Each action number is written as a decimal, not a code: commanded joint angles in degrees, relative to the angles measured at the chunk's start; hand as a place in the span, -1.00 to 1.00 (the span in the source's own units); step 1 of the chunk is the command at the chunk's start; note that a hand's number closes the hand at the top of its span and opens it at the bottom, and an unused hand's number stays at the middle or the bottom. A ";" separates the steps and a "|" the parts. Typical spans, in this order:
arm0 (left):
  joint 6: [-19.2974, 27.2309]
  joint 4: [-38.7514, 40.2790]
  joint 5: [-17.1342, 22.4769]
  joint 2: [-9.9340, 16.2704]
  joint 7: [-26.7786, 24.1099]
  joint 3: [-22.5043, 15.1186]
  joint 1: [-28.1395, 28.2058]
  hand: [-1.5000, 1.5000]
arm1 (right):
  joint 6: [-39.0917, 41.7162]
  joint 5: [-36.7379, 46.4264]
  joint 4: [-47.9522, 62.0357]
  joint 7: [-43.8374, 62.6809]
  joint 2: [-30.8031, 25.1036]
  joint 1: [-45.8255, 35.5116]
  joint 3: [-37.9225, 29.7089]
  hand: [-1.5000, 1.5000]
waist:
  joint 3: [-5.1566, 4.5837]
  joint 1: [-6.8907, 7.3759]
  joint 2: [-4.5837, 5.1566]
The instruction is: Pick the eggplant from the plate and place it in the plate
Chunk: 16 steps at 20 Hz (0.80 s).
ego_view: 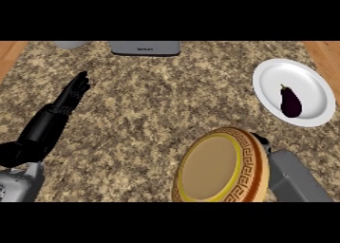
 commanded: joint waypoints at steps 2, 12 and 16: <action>0.97 0.41 -0.89 -1.24 2.51 -0.34 -1.94 0.00 | -0.35 -0.36 0.53 3.43 4.39 4.27 4.11 -1.00 | 1.73 -0.30 1.68; -0.42 -2.74 -1.84 -0.95 0.45 -0.53 2.52 0.00 | -1.89 7.25 -0.60 -2.88 3.07 3.64 1.93 1.00 | 1.75 0.62 1.77; -1.72 -0.46 -1.04 -1.01 -0.23 -0.32 -0.71 0.00 | -18.41 27.24 0.71 3.67 -4.53 -8.28 4.52 1.00 | 1.25 3.03 2.40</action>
